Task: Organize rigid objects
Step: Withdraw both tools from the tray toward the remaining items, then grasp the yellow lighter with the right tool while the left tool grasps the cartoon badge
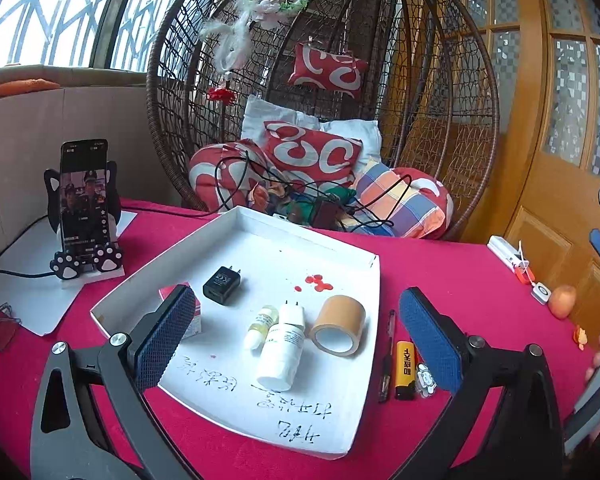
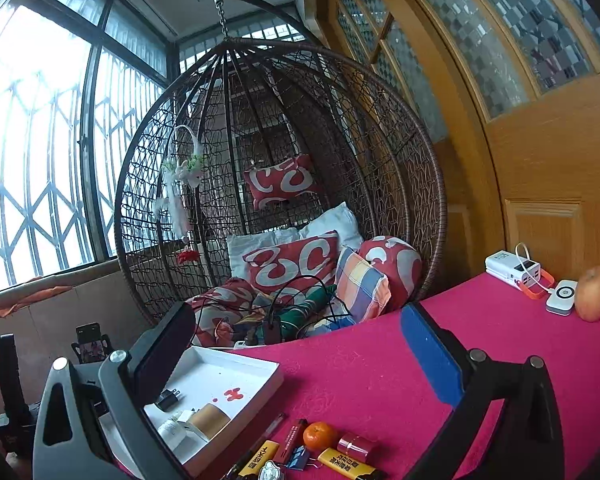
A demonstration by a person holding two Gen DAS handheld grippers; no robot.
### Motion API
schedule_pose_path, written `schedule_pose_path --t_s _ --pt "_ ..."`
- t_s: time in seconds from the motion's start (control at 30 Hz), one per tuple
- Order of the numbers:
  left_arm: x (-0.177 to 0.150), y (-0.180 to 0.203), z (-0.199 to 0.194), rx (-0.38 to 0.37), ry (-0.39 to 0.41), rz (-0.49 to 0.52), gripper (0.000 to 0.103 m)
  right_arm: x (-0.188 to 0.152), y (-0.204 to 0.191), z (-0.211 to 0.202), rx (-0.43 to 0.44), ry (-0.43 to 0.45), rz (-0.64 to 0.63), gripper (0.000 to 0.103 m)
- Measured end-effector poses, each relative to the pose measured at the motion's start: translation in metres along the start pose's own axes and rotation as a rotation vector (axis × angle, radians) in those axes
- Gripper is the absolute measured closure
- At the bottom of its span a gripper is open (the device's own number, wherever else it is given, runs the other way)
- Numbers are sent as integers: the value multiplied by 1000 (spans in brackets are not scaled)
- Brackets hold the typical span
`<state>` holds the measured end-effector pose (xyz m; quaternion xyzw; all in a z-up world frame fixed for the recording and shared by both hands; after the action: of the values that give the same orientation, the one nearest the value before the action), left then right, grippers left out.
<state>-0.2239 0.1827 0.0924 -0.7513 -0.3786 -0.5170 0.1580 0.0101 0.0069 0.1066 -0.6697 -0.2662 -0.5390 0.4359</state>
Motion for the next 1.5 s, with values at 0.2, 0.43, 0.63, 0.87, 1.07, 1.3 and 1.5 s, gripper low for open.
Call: schedule_pose_path --t_s 0.2,0.43,0.63,0.87,1.07,1.3,1.5 --pt "-3 12 4 -33 -27 23 0 -9 40 -8 -99 -19 69 0" --pt "-15 34 16 -103 -64 82 0 -29 77 -3 -162 -116 86 0" --pt "-35 68 38 -238 -212 161 0 -78 79 34 -126 -446 -64 0" --pt "-57 98 43 -327 -310 275 0 -123 64 73 12 -735 -155 25" --pt "-44 99 49 -352 -305 297 0 -135 49 83 9 -800 -256 37" --pt "-54 118 84 -380 -415 356 39 -135 49 57 37 -799 -267 80" --pt "-75 138 91 -409 -468 402 46 -132 60 63 54 -802 -163 80"
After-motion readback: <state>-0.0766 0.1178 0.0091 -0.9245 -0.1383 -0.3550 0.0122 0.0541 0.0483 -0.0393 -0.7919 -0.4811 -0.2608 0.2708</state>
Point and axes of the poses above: each gripper's, at about its wrist camera, not at the fingertips, and z roughly the way its jaws point, y to its right, x to its top, the point moved 2 cm from there along z, roughly the way its jaws point, and after that the axes turned 4 degrees about z, right-handed, at the moved point
